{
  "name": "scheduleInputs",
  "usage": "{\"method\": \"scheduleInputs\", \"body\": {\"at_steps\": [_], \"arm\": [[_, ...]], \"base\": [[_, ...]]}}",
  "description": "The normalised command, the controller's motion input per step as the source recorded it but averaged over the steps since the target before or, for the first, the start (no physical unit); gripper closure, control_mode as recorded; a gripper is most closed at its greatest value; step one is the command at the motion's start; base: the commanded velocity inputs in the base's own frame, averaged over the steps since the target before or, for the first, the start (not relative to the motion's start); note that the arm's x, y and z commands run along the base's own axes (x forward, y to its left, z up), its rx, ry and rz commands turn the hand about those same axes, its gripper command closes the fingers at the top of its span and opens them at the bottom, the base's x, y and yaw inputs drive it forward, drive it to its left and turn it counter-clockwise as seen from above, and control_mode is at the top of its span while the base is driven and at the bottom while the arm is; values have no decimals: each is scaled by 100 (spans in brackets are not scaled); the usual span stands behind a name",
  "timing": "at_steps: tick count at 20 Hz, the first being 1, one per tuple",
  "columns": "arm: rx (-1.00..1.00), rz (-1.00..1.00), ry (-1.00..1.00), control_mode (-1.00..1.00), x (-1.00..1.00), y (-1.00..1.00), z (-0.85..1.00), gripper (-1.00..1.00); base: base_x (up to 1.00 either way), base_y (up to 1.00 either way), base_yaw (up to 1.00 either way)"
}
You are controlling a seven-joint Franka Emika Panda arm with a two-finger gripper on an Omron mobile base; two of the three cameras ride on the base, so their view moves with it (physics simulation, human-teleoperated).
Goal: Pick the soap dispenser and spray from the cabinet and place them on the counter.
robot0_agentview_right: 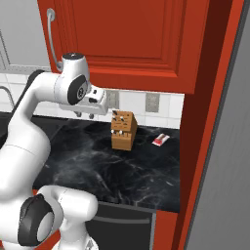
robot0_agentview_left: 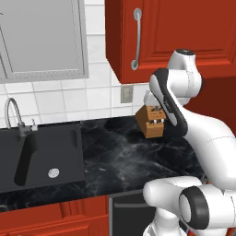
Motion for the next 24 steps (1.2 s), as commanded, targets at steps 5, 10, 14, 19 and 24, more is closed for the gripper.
{"method": "scheduleInputs", "body": {"at_steps": [5, 10, 14, 19, 24], "arm": [[0, 0, 0, -100, 0, 0, 0, -100], [0, 0, 0, -100, 0, 5, 0, -100], [-2, 0, -10, -100, -15, 9, 0, -100], [-1, 0, -22, -100, -30, 0, 10, -100], [0, 0, -24, -100, -28, 1, 19, -100]], "base": [[0, 0, 0], [0, 0, 0], [0, 0, 0], [0, 0, 0], [0, 0, 0]]}}
